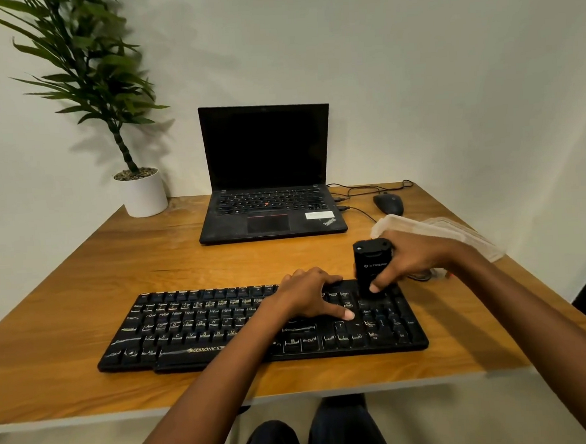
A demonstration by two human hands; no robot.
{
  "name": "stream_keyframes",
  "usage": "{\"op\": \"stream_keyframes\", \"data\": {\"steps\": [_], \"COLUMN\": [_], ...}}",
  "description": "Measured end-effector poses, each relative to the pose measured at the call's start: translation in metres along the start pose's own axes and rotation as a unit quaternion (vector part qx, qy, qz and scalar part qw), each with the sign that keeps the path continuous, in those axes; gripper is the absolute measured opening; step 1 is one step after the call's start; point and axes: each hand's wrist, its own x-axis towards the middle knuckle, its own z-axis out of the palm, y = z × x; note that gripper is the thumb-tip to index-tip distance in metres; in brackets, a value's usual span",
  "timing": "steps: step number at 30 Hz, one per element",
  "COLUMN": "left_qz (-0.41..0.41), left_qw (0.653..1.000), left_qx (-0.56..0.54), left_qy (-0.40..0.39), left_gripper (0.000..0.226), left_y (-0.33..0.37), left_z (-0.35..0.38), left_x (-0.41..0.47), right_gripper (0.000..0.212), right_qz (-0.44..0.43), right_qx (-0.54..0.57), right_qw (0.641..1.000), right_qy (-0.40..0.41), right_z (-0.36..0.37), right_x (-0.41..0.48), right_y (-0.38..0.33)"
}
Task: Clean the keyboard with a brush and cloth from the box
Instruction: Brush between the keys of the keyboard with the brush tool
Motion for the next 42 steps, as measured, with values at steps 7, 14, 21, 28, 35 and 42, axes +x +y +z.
{"op": "stream_keyframes", "data": {"steps": [7,14,21,28,35,42], "left_qz": [0.0,-0.003,-0.002,-0.001,0.005,0.009], "left_qw": [1.0,1.0,1.0,1.0,1.0,1.0], "left_qx": [0.005,0.012,0.012,0.016,0.003,0.009], "left_qy": [0.001,-0.005,-0.004,-0.002,-0.007,-0.008], "left_gripper": [0.083,0.084,0.083,0.083,0.083,0.084], "left_y": [0.0,0.0,-0.002,-0.003,-0.006,-0.005], "left_z": [0.001,0.001,0.002,0.002,0.001,0.001], "left_x": [0.002,0.002,0.004,0.005,0.006,0.007], "right_gripper": [0.04,0.028,0.029,0.052,0.037,0.04], "right_qz": [0.0,-0.012,-0.004,0.004,0.06,0.001], "right_qx": [0.056,0.05,0.034,0.07,-0.032,0.077], "right_qw": [0.997,0.999,0.999,0.996,0.997,0.994], "right_qy": [0.047,0.013,-0.002,0.049,-0.036,0.079], "right_z": [0.014,0.013,0.006,0.011,-0.021,0.002], "right_x": [0.003,0.01,0.01,0.015,-0.015,-0.02], "right_y": [0.013,0.003,0.006,0.018,0.036,0.028]}}
